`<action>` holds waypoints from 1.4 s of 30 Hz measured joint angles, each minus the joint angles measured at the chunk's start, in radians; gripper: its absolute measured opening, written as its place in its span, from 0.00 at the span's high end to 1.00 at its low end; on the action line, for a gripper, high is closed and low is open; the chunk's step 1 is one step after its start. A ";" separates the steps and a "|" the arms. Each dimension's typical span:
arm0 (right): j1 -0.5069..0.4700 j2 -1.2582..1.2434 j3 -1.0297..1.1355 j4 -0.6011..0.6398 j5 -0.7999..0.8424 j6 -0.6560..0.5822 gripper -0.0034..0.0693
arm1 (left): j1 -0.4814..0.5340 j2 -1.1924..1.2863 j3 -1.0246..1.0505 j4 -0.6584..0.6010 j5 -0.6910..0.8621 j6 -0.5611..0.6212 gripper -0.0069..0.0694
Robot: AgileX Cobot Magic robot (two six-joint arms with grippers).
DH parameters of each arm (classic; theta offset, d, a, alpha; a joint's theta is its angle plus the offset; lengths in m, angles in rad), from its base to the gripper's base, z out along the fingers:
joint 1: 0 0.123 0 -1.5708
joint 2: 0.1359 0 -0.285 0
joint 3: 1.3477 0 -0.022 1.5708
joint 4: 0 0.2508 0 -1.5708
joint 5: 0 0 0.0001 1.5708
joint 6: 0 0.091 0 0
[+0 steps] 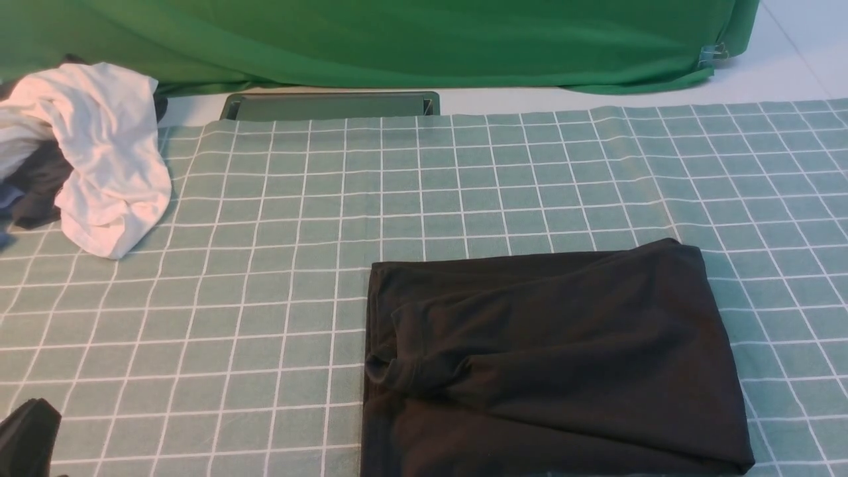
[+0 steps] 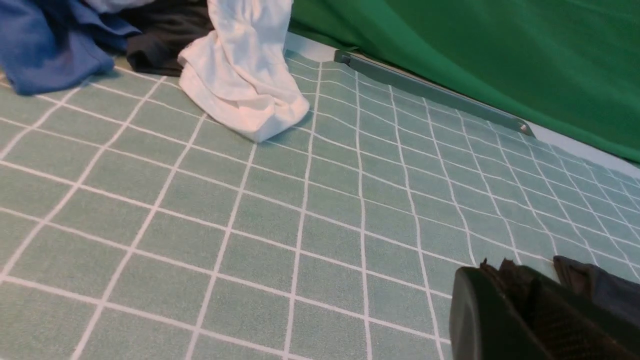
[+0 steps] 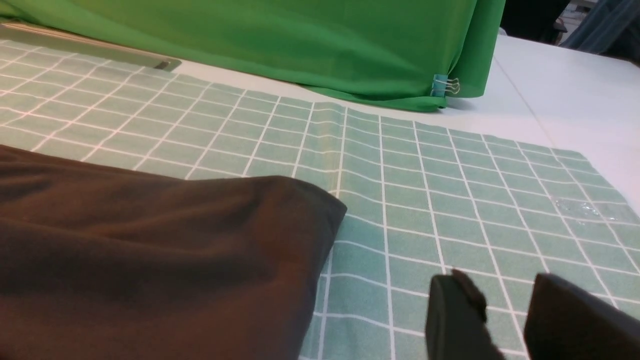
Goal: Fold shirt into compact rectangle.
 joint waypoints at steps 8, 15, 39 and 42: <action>0.000 0.000 0.000 0.000 0.000 0.000 0.62 | 0.028 0.000 0.000 0.011 0.000 -0.001 0.89; 0.000 0.000 0.000 0.000 0.000 0.000 0.62 | 0.022 0.000 0.000 0.012 0.000 -0.004 0.89; 0.000 0.000 0.000 -0.001 0.000 0.000 0.62 | 0.022 0.000 0.000 0.012 0.001 0.001 0.89; 0.000 0.000 0.000 -0.001 0.000 0.000 0.62 | 0.022 0.000 0.000 0.012 0.001 0.001 0.89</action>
